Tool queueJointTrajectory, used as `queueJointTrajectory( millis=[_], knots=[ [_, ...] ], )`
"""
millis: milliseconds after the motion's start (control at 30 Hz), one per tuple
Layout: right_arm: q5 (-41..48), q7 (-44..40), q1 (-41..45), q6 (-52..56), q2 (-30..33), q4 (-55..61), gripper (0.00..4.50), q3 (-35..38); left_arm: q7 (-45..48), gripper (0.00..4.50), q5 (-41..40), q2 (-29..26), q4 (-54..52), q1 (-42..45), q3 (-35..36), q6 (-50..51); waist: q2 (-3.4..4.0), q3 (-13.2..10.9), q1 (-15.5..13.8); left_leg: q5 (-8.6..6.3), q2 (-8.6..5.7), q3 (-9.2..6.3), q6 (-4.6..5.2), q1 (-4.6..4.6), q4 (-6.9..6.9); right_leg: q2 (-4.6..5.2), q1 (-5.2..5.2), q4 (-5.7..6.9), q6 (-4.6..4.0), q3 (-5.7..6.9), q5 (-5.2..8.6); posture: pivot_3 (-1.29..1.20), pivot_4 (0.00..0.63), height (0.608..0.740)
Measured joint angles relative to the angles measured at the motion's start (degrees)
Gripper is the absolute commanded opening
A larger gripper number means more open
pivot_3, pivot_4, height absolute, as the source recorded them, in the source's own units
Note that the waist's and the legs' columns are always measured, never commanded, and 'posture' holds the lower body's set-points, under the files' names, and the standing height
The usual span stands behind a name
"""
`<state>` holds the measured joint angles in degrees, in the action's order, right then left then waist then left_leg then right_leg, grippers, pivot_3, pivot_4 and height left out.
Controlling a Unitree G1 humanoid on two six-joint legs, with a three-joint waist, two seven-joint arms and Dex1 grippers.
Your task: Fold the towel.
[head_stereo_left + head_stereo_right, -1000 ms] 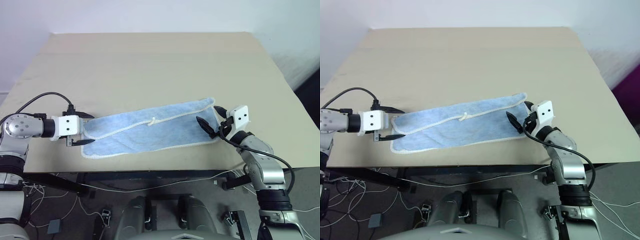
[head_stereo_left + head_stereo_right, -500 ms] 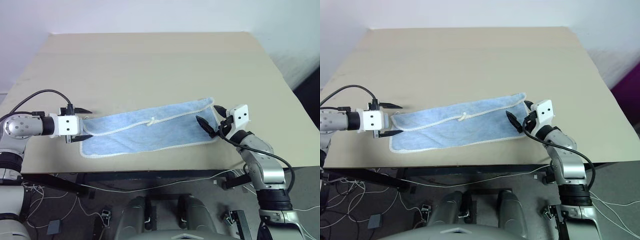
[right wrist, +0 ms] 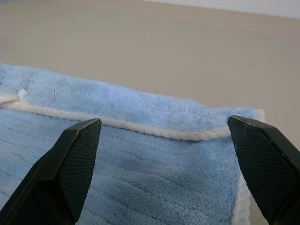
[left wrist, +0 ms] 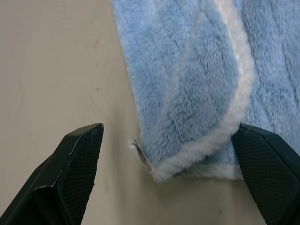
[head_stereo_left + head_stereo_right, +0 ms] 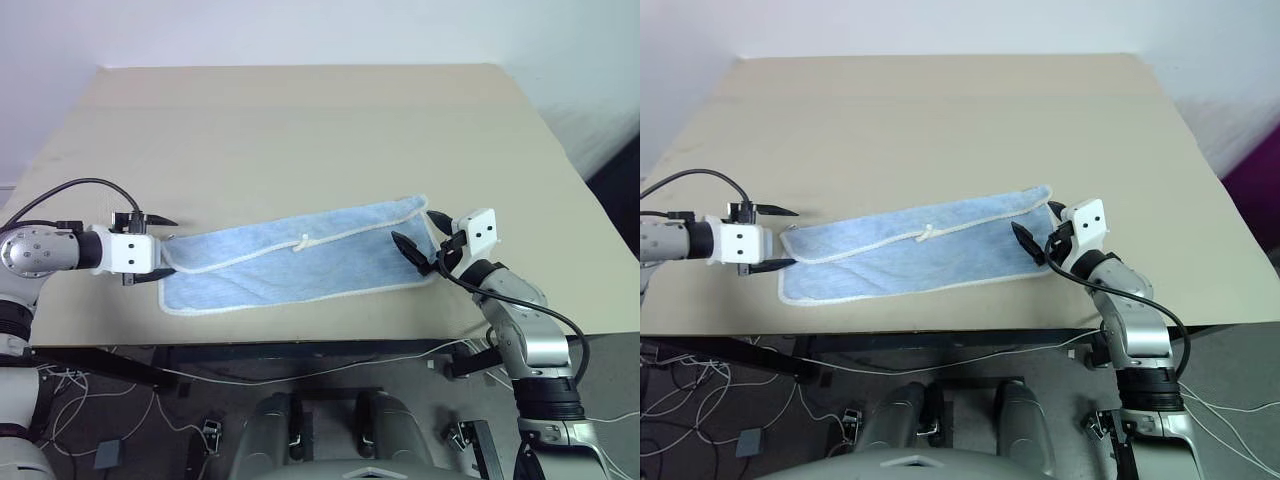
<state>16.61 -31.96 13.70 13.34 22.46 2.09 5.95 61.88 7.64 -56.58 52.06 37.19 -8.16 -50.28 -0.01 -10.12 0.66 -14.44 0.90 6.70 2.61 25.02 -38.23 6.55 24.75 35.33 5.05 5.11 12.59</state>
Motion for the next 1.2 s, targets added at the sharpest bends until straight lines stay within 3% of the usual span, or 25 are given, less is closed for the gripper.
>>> queueJointTrajectory(
  millis=[133, 233, 533, 600, 867, 1200],
  knots=[
    [0.0, 0.0, 0.0, 0.0, 0.0, 0.0, 4.50, 0.0, 1.4, 4.49, -2.3, 0.6, -1.6, -1.0, 0.0, 1.2, 0.00, 0.0, 0.0, 0.00, 0.00, -0.01, 0.00, 0.00, 0.00, 0.00, -0.01, 0.00, 0.00, 0.00, 0.00, 0.00, 0.150, 0.740],
    [0.0, 0.0, 0.0, 0.0, 0.0, 0.0, 4.50, 0.0, 2.6, 3.87, -3.8, 1.0, -3.0, -1.9, 0.0, 2.1, 0.00, 0.0, 0.0, 0.00, -0.01, 0.00, 0.00, 0.00, -0.01, 0.00, -0.01, 0.00, 0.00, 0.00, 0.00, 0.00, 0.150, 0.740],
    [0.0, -0.4, 0.3, 0.0, 0.0, 0.0, 4.50, 0.0, 5.3, 0.59, -5.1, 1.4, -3.9, -4.3, -0.1, 3.2, 0.00, 0.0, 0.0, 0.00, 0.00, -0.01, 0.00, 0.00, 0.00, 0.00, -0.01, 0.00, 0.00, 0.00, 0.00, 0.00, 0.150, 0.740],
    [0.0, -0.6, 0.3, 0.0, 0.0, -0.1, 4.50, 0.0, 5.9, 0.02, -5.7, 1.7, -4.1, -4.7, -0.1, 3.8, 0.00, 0.0, 0.0, 0.00, 0.00, -0.01, 0.00, 0.00, 0.00, 0.00, -0.01, 0.00, 0.00, 0.00, 0.00, 0.00, 0.150, 0.740],
    [-0.9, -1.3, 1.0, -1.4, 0.5, -0.5, 4.50, -0.4, 9.6, 0.02, -13.7, 3.7, -7.8, -7.1, 2.8, 13.1, 0.00, 0.0, 0.0, 0.02, 0.00, -0.01, -0.02, 0.00, -0.02, 0.00, -0.01, 0.01, 0.00, 0.00, 0.00, 0.00, 0.150, 0.740],
    [-16.8, -1.4, 7.9, -12.3, 12.2, -7.6, 4.50, -6.5, 10.5, 0.02, -19.6, 4.8, -13.9, -11.3, 7.6, 25.0, -0.02, 0.0, 0.1, 0.06, -0.01, -0.01, -0.09, 0.00, -0.04, -0.01, -0.01, 0.01, 0.03, 0.00, 0.02, 0.00, 0.150, 0.740]
  ],
)
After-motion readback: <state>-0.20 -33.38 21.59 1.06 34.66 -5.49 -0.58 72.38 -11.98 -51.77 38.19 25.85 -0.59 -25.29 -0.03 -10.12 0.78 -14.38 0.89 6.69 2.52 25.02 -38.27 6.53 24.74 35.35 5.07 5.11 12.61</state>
